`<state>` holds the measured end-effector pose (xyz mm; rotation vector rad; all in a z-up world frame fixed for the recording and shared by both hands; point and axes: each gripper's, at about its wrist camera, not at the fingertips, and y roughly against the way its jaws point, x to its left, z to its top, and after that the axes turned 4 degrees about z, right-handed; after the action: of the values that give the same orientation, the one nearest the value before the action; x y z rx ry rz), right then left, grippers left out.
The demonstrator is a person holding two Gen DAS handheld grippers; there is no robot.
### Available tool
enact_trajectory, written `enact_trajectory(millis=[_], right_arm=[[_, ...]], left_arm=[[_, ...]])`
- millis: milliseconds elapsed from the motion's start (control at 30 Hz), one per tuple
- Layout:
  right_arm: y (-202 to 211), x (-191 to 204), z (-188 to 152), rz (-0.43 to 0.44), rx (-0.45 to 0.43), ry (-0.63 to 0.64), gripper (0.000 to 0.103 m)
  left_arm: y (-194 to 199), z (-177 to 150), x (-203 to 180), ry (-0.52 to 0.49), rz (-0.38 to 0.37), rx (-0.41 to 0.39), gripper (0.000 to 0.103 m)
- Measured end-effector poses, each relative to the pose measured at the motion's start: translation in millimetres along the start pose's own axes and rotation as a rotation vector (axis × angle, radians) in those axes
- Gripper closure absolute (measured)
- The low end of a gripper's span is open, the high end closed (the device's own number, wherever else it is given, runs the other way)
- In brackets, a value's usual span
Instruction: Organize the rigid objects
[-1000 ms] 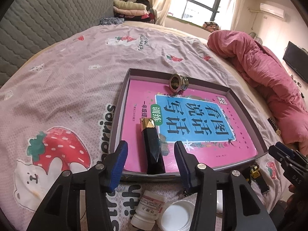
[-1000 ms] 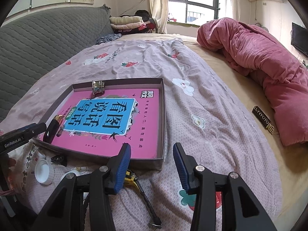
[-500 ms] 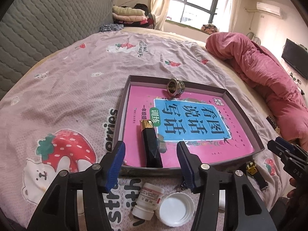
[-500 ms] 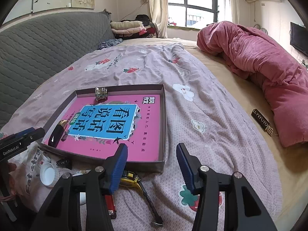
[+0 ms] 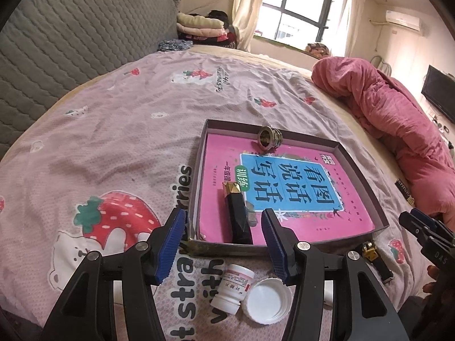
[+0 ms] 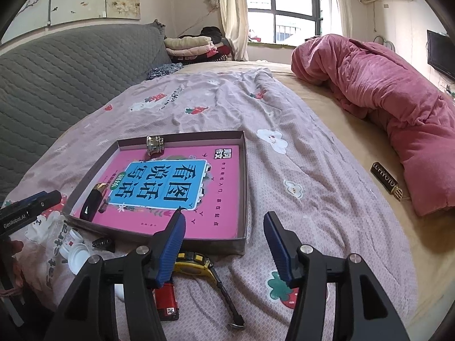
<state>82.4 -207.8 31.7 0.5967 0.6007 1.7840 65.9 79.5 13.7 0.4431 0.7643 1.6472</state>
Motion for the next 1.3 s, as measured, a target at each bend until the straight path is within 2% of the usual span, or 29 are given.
enact_trajectory(millis=[100,467,867,1300], right_arm=[[3.7,1.7,-0.1,0.002,-0.007,0.003,0.046],[16.3,6.2,0.9,0.004,-0.027,0.003,0.046],[33.1,9.0,-1.9,0.004,-0.046,0.004,0.046],[45.6,10.9,-7.9,0.016,-0.046,-0.003,0.046]], left_arm=[[3.7,-1.1,0.0,-0.015,0.021,-0.005,0.045],[18.4,-3.6,13.4,0.007,0.031,-0.004,0.045],[37.1,-12.2,9.3,-0.024,0.034,0.002,0.045],[51.9,-20.8,-7.5,-0.057,-0.007,0.011,0.045]])
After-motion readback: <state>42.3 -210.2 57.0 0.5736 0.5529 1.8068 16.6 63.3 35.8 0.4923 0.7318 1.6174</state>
